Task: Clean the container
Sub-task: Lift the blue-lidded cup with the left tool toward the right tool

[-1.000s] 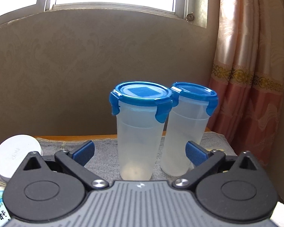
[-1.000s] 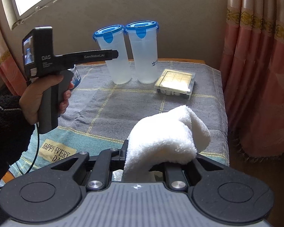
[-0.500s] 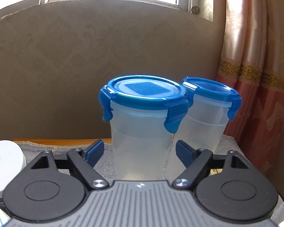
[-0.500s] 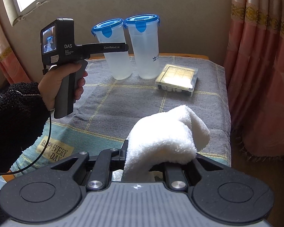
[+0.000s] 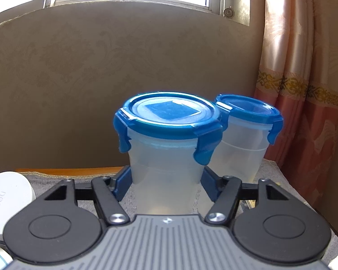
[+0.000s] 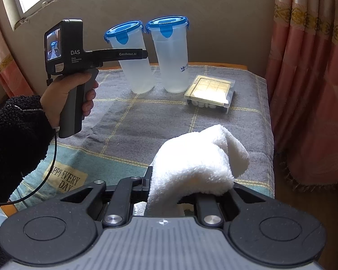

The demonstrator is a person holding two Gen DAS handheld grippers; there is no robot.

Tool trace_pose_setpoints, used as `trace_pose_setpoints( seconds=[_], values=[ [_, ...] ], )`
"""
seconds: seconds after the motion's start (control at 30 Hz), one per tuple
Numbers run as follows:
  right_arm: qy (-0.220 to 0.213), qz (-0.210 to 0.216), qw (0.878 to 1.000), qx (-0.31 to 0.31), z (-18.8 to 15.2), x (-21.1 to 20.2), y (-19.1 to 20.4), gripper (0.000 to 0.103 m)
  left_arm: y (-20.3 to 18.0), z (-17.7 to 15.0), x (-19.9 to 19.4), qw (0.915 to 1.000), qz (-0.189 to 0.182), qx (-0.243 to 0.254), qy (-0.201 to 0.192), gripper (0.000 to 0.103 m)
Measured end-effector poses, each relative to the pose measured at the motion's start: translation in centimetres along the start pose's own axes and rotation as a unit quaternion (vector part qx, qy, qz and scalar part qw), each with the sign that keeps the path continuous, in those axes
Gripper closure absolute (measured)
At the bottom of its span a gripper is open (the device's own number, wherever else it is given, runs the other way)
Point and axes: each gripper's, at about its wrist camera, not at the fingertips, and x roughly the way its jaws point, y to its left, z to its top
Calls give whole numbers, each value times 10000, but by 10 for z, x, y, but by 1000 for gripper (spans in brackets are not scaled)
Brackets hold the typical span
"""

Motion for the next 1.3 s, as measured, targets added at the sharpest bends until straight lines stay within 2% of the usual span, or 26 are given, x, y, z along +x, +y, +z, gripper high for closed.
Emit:
trace_pose_setpoints(
  seconds=[0.37,0.93,1.2,1.3],
  values=[
    [-164,-24,9998,-57,-5,-17,9,84,-4,4,-37,9997,-162,122,-114,38],
    [-377,2,9992,-156,-20,-47,29,84,-6,-37,-109,9975,-558,422,106,38],
    [-359,-15,9993,-145,-21,-48,31,84,-11,-51,-127,9953,-853,376,248,38],
    [-345,-31,9993,-156,-21,-47,32,84,-17,-58,-136,9939,-953,501,222,38]
  ],
)
